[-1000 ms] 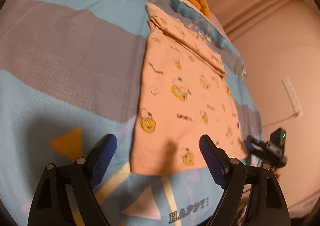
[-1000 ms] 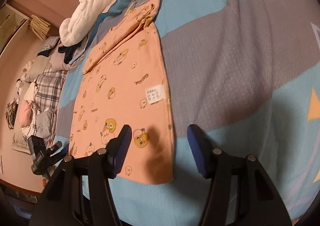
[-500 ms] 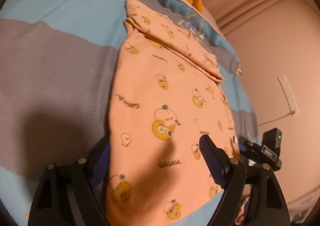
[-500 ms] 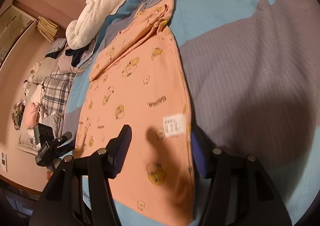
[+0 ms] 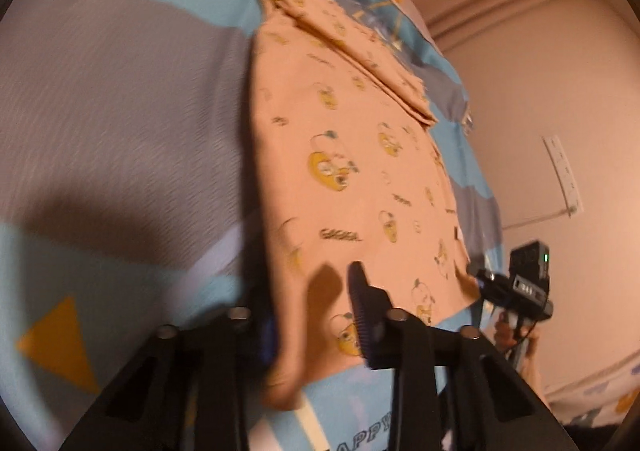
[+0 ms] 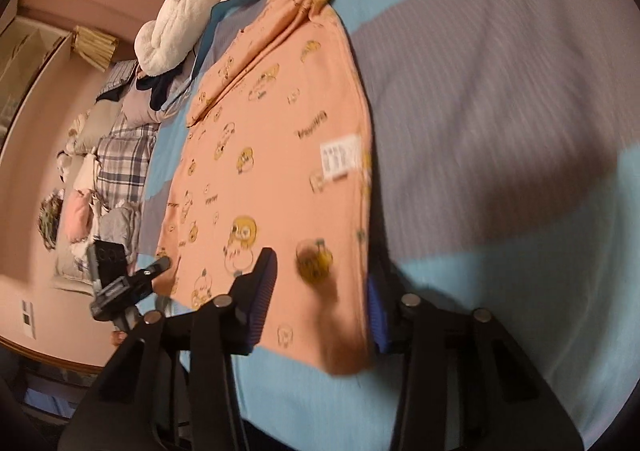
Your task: Fold small clothes
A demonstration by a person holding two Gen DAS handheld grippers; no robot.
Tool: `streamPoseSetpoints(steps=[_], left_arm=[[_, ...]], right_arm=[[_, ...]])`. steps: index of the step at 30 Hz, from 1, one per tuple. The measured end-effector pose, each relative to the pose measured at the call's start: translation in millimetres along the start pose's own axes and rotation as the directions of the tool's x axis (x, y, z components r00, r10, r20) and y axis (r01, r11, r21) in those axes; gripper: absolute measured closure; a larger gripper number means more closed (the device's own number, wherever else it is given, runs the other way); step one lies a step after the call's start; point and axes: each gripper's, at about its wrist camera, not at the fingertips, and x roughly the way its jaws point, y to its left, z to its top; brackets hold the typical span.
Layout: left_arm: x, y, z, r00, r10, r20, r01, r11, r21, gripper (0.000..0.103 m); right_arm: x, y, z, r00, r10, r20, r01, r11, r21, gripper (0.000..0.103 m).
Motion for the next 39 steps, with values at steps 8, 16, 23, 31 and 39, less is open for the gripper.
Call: streamPoseSetpoints(steps=[8, 16, 23, 31, 39], left_arm=[[-5, 17, 1, 0.998, -0.051, 0.04, 0.056, 0.988, -0.143, 0.101], [-27, 6, 0, 0.981, -0.14, 0.137, 0.158, 0.978, -0.133, 0.102], [-34, -11, 26, 0.95, -0.244, 0.194, 0.269, 0.956, -0.114, 0.102], [-40, -28, 86, 0.905, -0.313, 0.288, 0.353, 0.931, -0.095, 0.102], [-32, -30, 164, 0.889, -0.282, 0.359, 0.337, 0.936, -0.1, 0.102]], right_arm=[[-2, -15, -3, 1.0, 0.007, 0.026, -0.008, 0.999, 0.053, 0.097], [-22, -5, -9, 0.966, 0.224, 0.125, -0.232, 0.971, 0.051, 0.097], [-34, 11, 5, 0.907, 0.366, 0.209, -0.379, 0.925, 0.025, 0.097], [-54, 50, 65, 0.863, 0.423, 0.277, -0.412, 0.906, -0.098, 0.097], [-42, 68, 153, 0.853, 0.394, 0.343, -0.371, 0.919, -0.133, 0.097]])
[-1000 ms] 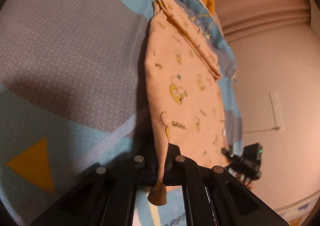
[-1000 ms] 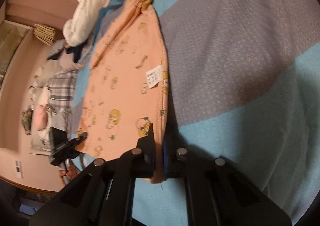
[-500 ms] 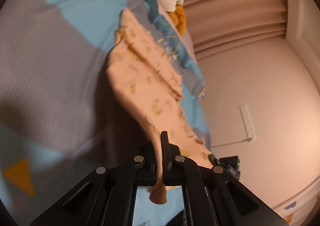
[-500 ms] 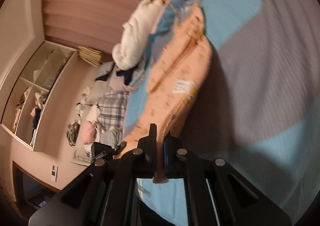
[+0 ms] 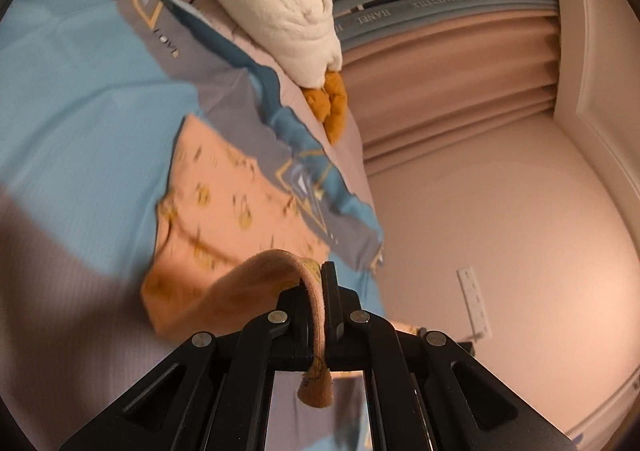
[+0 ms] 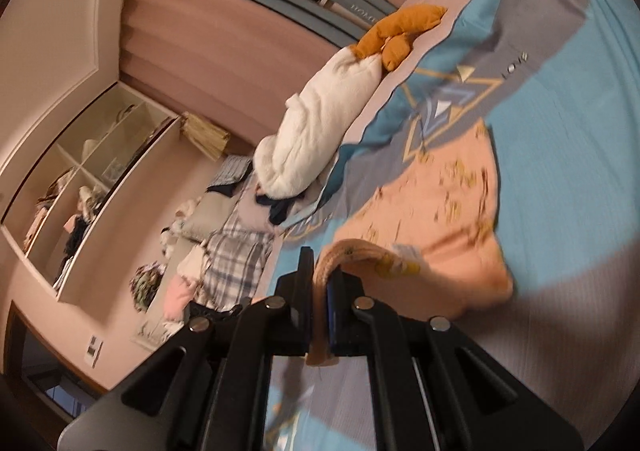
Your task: Fold small clothes
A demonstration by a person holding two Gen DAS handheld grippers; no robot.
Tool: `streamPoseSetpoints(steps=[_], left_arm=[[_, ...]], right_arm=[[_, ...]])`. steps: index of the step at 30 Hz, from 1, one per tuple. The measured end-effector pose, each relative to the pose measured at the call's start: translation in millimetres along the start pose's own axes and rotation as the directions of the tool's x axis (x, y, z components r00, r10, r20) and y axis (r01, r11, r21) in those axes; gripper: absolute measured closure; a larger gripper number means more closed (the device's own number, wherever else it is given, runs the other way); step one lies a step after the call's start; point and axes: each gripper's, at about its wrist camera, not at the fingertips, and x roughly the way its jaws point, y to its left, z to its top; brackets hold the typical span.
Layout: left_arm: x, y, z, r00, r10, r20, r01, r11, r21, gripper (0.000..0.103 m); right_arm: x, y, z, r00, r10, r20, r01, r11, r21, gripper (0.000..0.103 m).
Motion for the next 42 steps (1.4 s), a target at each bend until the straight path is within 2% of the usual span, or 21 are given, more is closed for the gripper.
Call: streamPoseSetpoints(steps=[5, 10, 16, 18, 21, 23, 25, 26, 27, 28, 30, 31, 32, 35, 36, 37, 38, 39, 40, 42], left_arm=[[34, 14, 40, 0.999, 0.046, 0.007, -0.046, 0.999, -0.022, 0.102], [78, 31, 73, 0.994, 0.109, 0.001, -0.109, 0.993, -0.04, 0.102], [125, 59, 94, 0.972, 0.224, -0.064, -0.227, 0.973, -0.048, 0.102], [139, 66, 100, 0.962, 0.262, -0.082, -0.267, 0.962, -0.055, 0.102], [151, 82, 112, 0.953, 0.284, -0.103, -0.297, 0.944, -0.143, 0.102], [151, 93, 120, 0.958, 0.276, -0.082, -0.287, 0.931, -0.224, 0.102], [151, 103, 129, 0.963, 0.265, -0.048, -0.267, 0.916, -0.299, 0.102], [152, 104, 133, 0.962, 0.269, -0.039, -0.267, 0.913, -0.309, 0.102], [153, 106, 136, 0.962, 0.27, -0.049, -0.272, 0.91, -0.313, 0.102], [155, 107, 138, 0.961, 0.268, -0.064, -0.274, 0.907, -0.32, 0.1], [150, 110, 142, 0.953, 0.291, -0.082, -0.301, 0.887, -0.349, 0.081], [142, 109, 145, 0.954, 0.296, -0.055, -0.296, 0.888, -0.353, 0.069], [131, 107, 148, 0.952, 0.306, -0.008, -0.29, 0.892, -0.348, 0.065], [93, 93, 158, 0.944, 0.297, 0.141, -0.242, 0.918, -0.313, 0.065], [86, 84, 158, 0.947, 0.288, 0.141, -0.243, 0.932, -0.27, 0.065], [84, 75, 155, 0.947, 0.299, 0.116, -0.271, 0.94, -0.208, 0.065], [84, 63, 150, 0.933, 0.352, 0.081, -0.341, 0.932, -0.118, 0.065], [87, 50, 140, 0.9, 0.432, 0.052, -0.432, 0.902, -0.005, 0.065], [93, 39, 128, 0.877, 0.479, 0.033, -0.48, 0.873, 0.092, 0.065], [106, 24, 100, 0.865, 0.501, -0.029, -0.479, 0.841, 0.253, 0.065]], right_arm=[[35, -20, 41, 0.999, -0.039, 0.023, 0.038, 0.999, 0.034, 0.097], [75, -49, 77, 0.994, -0.111, 0.023, 0.109, 0.992, 0.069, 0.097], [117, -91, 95, 0.97, -0.234, -0.066, 0.24, 0.965, 0.11, 0.097], [127, -102, 99, 0.963, -0.246, -0.112, 0.261, 0.955, 0.141, 0.094], [139, -120, 108, 0.951, -0.265, -0.16, 0.295, 0.93, 0.217, 0.093], [143, -132, 115, 0.956, -0.24, -0.166, 0.28, 0.915, 0.292, 0.092], [142, -146, 120, 0.969, -0.21, -0.129, 0.245, 0.885, 0.397, 0.087], [141, -152, 123, 0.974, -0.203, -0.097, 0.225, 0.87, 0.439, 0.074], [136, -161, 125, 0.978, -0.205, -0.047, 0.2, 0.843, 0.499, 0.048], [132, -165, 126, 0.978, -0.208, -0.013, 0.181, 0.82, 0.544, 0.038], [122, -175, 127, 0.977, -0.208, 0.052, 0.136, 0.789, 0.599, 0.038], [115, -175, 129, 0.972, -0.224, 0.077, 0.138, 0.798, 0.587, 0.039], [111, -172, 131, 0.967, -0.239, 0.088, 0.148, 0.81, 0.568, 0.04], [92, -154, 138, 0.962, -0.248, 0.117, 0.167, 0.869, 0.466, 0.043], [90, -143, 139, 0.967, -0.233, 0.098, 0.175, 0.895, 0.409, 0.046], [93, -128, 139, 0.972, -0.232, 0.044, 0.208, 0.928, 0.308, 0.048], [98, -114, 137, 0.967, -0.255, -0.001, 0.25, 0.946, 0.205, 0.055], [108, -91, 129, 0.948, -0.313, -0.06, 0.315, 0.948, 0.034, 0.064], [115, -79, 121, 0.933, -0.348, -0.091, 0.343, 0.937, -0.066, 0.07], [133, -63, 101, 0.901, -0.403, -0.16, 0.365, 0.905, -0.22, 0.086]])
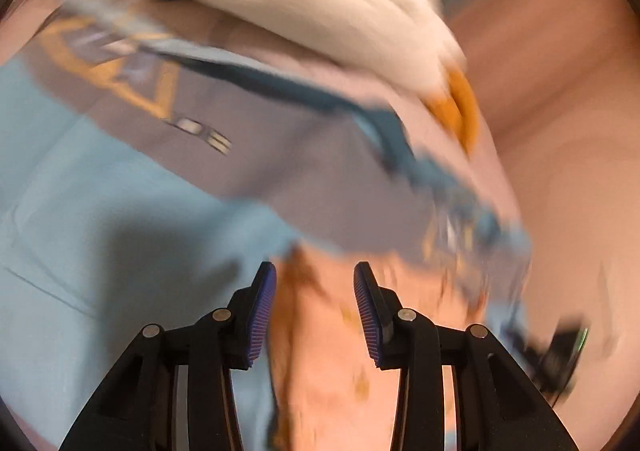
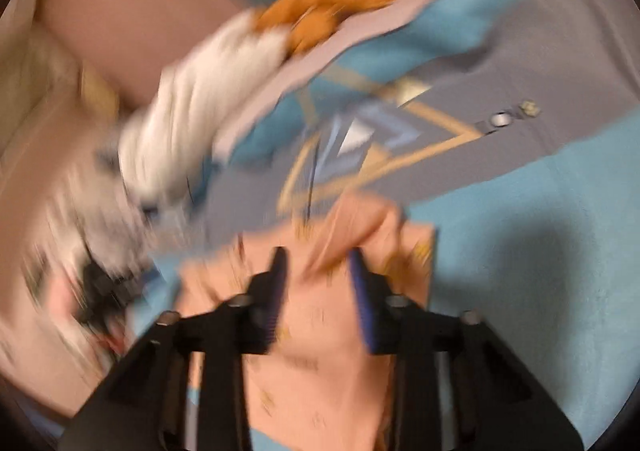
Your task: Fold small clothes
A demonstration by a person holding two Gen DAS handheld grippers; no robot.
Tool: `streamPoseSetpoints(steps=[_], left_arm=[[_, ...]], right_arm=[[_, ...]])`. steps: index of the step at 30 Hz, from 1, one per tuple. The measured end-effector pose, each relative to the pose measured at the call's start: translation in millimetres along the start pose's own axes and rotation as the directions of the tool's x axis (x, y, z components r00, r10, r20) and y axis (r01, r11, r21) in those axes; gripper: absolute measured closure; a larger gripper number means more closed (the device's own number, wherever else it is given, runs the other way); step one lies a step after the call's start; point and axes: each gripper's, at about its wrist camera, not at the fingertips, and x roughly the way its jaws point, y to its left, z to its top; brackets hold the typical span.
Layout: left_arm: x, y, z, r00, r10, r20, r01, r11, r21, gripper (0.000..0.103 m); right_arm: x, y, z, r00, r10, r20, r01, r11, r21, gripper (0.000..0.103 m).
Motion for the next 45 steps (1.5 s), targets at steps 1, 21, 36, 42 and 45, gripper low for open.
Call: streamPoseSetpoints(steps=[1, 21, 36, 42, 45], left_arm=[[6, -10, -10, 0.999, 0.004, -0.034, -0.002, 0.999, 0.054, 0.065], [75, -65, 5, 0.991, 0.13, -0.042, -0.122, 0.981, 0.148, 0.065], [17, -41, -140, 0.967, 0.211, -0.142, -0.117, 0.866, 0.487, 0.066], [-12, -25, -154, 0.965, 0.209, -0.158, -0.118, 0.886, 0.448, 0.065], [-32, -23, -154, 0.975, 0.177, -0.131, -0.112, 0.911, 0.398, 0.064]], right_arm=[[9, 8, -7, 0.999, -0.02, -0.046, 0.018, 0.998, -0.052, 0.088], [63, 31, 31, 0.975, -0.223, -0.017, 0.218, 0.964, -0.152, 0.089], [6, 28, -112, 0.938, -0.331, -0.104, 0.265, 0.877, -0.401, 0.094], [-15, 7, -118, 0.933, -0.31, -0.182, 0.252, 0.926, -0.282, 0.089], [-36, 20, -122, 0.944, -0.3, -0.141, 0.252, 0.926, -0.283, 0.059]])
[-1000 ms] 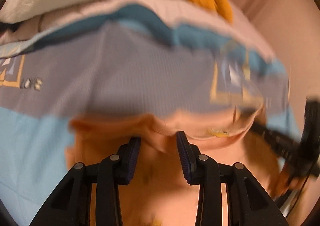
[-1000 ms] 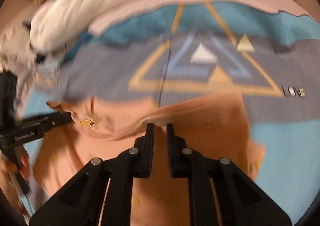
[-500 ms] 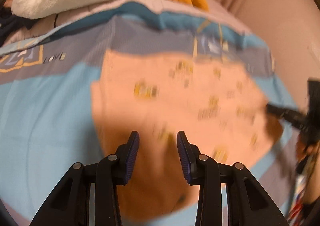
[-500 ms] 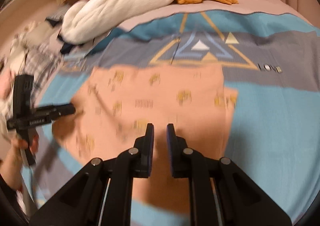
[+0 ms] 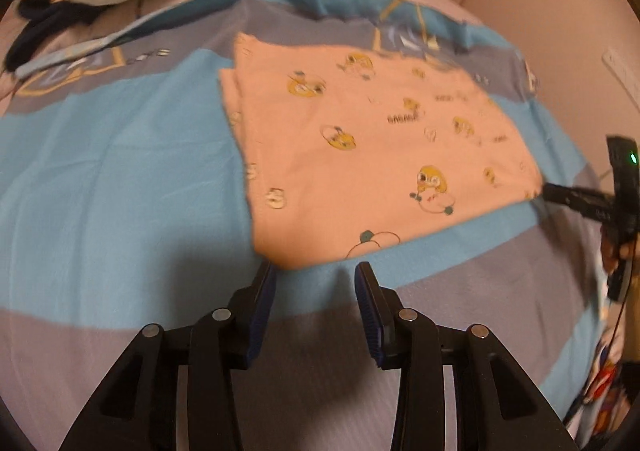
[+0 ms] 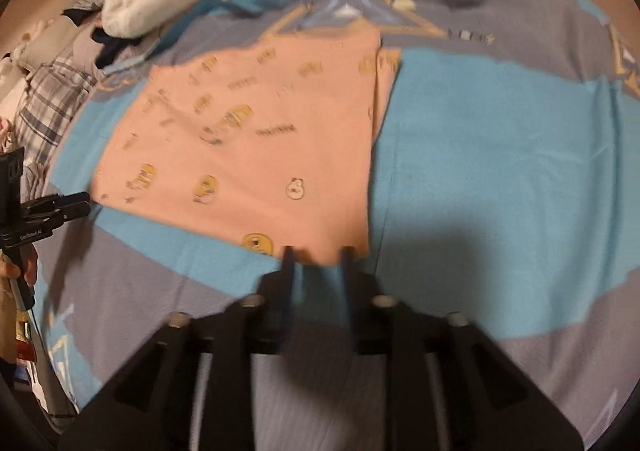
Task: Fold small clothes
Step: 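Grasp the folded garment edge with the left gripper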
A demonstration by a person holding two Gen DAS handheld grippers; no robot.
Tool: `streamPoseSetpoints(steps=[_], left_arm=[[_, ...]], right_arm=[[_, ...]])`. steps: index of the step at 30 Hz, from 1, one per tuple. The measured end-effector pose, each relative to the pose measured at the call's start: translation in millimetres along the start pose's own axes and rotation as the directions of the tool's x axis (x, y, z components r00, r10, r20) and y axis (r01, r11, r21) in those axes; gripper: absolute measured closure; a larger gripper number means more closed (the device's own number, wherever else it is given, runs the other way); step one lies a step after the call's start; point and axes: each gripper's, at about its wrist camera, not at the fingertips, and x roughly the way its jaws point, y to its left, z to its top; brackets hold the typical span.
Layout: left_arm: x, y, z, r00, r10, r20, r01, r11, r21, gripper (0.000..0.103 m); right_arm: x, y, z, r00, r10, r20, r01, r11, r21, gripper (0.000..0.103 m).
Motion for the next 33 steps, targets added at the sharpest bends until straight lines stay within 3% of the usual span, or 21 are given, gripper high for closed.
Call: streamPoseSetpoints(steps=[3, 5, 7, 14, 17, 22, 23, 24, 25, 26, 27, 29, 33], left_arm=[[-7, 6, 5, 0.999, -0.04, 0.026, 0.041, 0.997, -0.072, 0.063], [-4, 14, 12, 0.997, -0.068, 0.041, 0.073, 0.987, -0.144, 0.038], [0, 25, 16, 0.993, -0.103, 0.065, 0.114, 0.971, -0.211, 0.031], [40, 55, 49, 0.967, -0.236, 0.094, 0.254, 0.877, -0.407, 0.031], [52, 55, 67, 0.966, -0.241, 0.094, 0.258, 0.881, -0.397, 0.031], [69, 52, 96, 0.963, -0.252, 0.096, 0.27, 0.882, -0.387, 0.031], [71, 52, 99, 0.963, -0.249, 0.1, 0.269, 0.88, -0.392, 0.033], [73, 52, 102, 0.966, -0.239, 0.103, 0.26, 0.878, -0.402, 0.036], [74, 52, 103, 0.969, -0.229, 0.098, 0.249, 0.875, -0.416, 0.051], [77, 52, 104, 0.973, -0.214, 0.083, 0.229, 0.873, -0.43, 0.075], [80, 54, 104, 0.979, -0.193, 0.065, 0.202, 0.874, -0.443, 0.087], [82, 57, 102, 0.978, -0.197, 0.066, 0.205, 0.87, -0.448, 0.091], [80, 53, 103, 0.985, -0.163, 0.053, 0.171, 0.895, -0.413, 0.09]], right_arm=[[-27, 14, -2, 0.993, 0.064, 0.098, -0.063, 0.998, -0.015, 0.053], [-30, 22, 1, 0.987, 0.105, 0.121, -0.104, 0.994, -0.012, 0.053], [-24, 35, 7, 0.977, 0.166, 0.133, -0.167, 0.986, -0.007, 0.053], [19, 70, 30, 0.963, 0.249, 0.107, -0.249, 0.968, -0.007, 0.053], [36, 77, 44, 0.957, 0.276, 0.087, -0.277, 0.961, 0.0, 0.053], [67, 90, 81, 0.965, 0.251, 0.076, -0.25, 0.968, -0.015, 0.053], [74, 91, 90, 0.967, 0.243, 0.077, -0.243, 0.97, -0.01, 0.056], [81, 94, 100, 0.97, 0.228, 0.083, -0.228, 0.974, -0.005, 0.067], [88, 96, 111, 0.974, 0.204, 0.096, -0.205, 0.979, -0.001, 0.076], [95, 98, 120, 0.978, 0.181, 0.099, -0.182, 0.983, 0.002, 0.09], [102, 101, 128, 0.982, 0.158, 0.098, -0.159, 0.987, 0.005, 0.094], [116, 105, 142, 0.988, 0.12, 0.093, -0.121, 0.993, 0.01, 0.094], [150, 100, 153, 0.996, 0.087, 0.016, -0.087, 0.994, 0.058, 0.101]])
